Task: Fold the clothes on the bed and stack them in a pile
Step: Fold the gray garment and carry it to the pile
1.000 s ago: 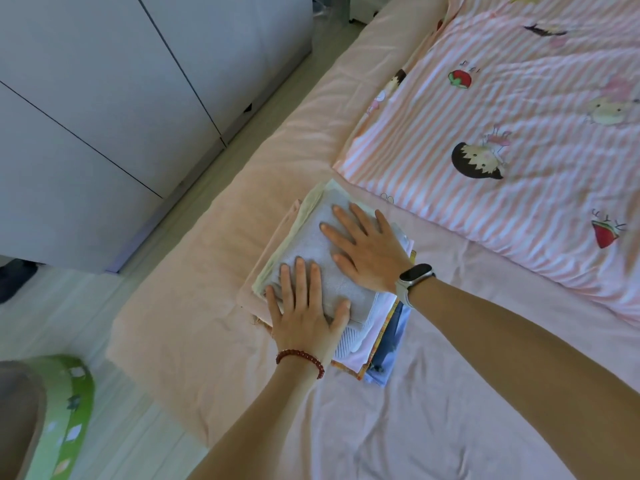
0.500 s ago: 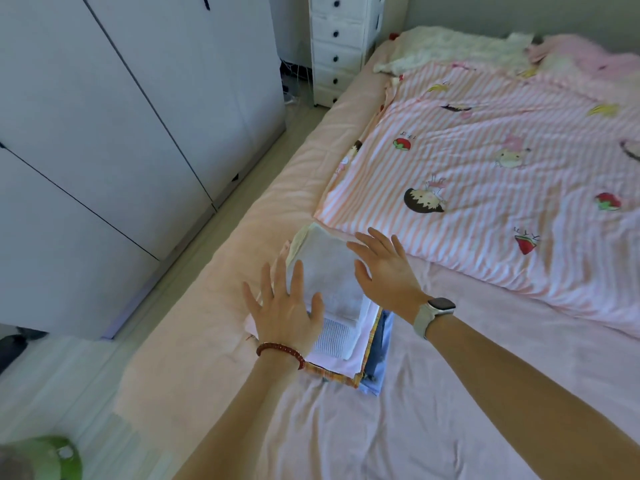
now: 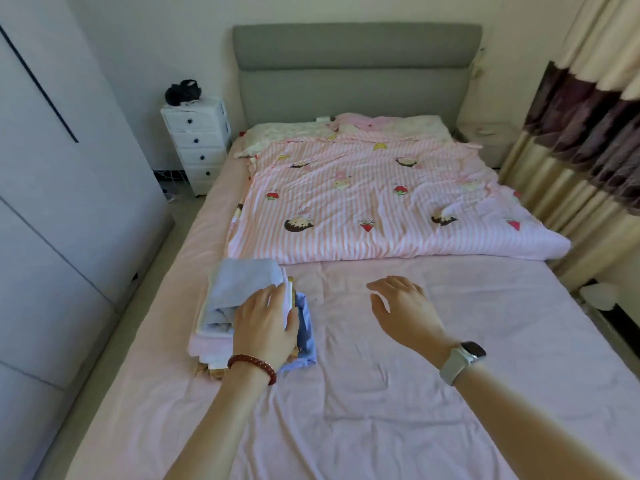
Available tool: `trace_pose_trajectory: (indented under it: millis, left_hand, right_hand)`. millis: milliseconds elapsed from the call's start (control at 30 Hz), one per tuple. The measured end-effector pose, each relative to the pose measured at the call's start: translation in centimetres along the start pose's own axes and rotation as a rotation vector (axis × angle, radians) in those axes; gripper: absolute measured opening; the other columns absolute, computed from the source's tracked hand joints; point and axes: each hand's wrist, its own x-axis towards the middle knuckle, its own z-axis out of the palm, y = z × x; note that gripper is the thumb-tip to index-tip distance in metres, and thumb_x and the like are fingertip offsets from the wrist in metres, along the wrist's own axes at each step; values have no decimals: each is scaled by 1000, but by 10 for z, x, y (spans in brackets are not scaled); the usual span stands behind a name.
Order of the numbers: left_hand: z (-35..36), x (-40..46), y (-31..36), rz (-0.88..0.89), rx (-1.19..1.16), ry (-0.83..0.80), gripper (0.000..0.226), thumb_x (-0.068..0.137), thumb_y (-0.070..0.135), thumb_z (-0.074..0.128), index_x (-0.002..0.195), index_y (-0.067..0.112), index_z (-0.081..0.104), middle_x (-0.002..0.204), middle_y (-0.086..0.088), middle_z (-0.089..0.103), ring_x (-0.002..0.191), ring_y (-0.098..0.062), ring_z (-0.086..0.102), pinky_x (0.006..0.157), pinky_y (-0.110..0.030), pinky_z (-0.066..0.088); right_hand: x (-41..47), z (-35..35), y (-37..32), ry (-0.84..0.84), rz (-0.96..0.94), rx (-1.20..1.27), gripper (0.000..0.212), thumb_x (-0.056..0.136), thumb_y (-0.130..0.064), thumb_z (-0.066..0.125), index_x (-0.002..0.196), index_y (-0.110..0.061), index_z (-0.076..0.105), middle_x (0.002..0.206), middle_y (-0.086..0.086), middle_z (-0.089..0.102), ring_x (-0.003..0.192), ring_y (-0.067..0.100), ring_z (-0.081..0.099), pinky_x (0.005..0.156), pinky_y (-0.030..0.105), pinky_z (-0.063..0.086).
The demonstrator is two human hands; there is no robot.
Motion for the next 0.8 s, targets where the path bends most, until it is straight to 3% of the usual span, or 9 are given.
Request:
trace_pose_trajectory:
  millis: [133, 300, 367, 500, 633, 800]
  left_hand:
    - [1, -30, 61, 179, -83, 5, 10, 82, 15, 60, 88, 8, 63, 83, -8, 64, 81, -33, 60, 68, -36, 43]
    - [54, -65, 145, 254, -161, -154, 37, 88, 20, 58, 121, 4, 59, 121, -14, 61, 111, -31, 57, 94, -36, 41]
    - [75, -79, 187, 306, -184, -216, 37, 86, 18, 61, 120, 4, 60, 121, -14, 61, 111, -31, 57, 94, -37, 40]
    - [126, -97, 284, 508, -194, -279, 32, 73, 8, 74, 103, -1, 69, 101, -18, 69, 93, -36, 65, 83, -42, 49]
    - [191, -110, 395, 569, -192, -343, 35, 85, 19, 63, 117, 6, 63, 118, -14, 63, 110, -31, 57, 93, -37, 40]
    - [270, -140, 544, 593, -177, -470, 39, 93, 31, 49, 129, 19, 52, 132, -3, 53, 123, -22, 46, 99, -32, 33]
  right_hand:
    - [-82, -42, 40, 63, 173, 20, 33, 95, -24, 43, 125, -22, 57, 127, -5, 58, 123, 15, 46, 98, 29, 34]
    - [-189, -74, 114, 93, 439, -12, 34, 97, -25, 39, 128, -23, 54, 131, -8, 56, 124, 13, 46, 99, 27, 34]
    - [-230, -83, 150, 100, 557, -41, 34, 98, -27, 38, 128, -25, 54, 131, -9, 55, 124, 12, 45, 98, 26, 32]
    - [-303, -99, 232, 133, 781, -67, 34, 98, -28, 37, 127, -26, 55, 129, -9, 57, 121, 14, 48, 98, 29, 33]
    - [-366, -115, 332, 145, 940, -51, 34, 97, -26, 36, 125, -25, 56, 125, -7, 58, 120, 17, 48, 98, 32, 36]
    - [-426, -147, 466, 101, 1009, -25, 32, 95, -22, 38, 119, -22, 60, 118, -4, 61, 117, 21, 50, 95, 31, 38]
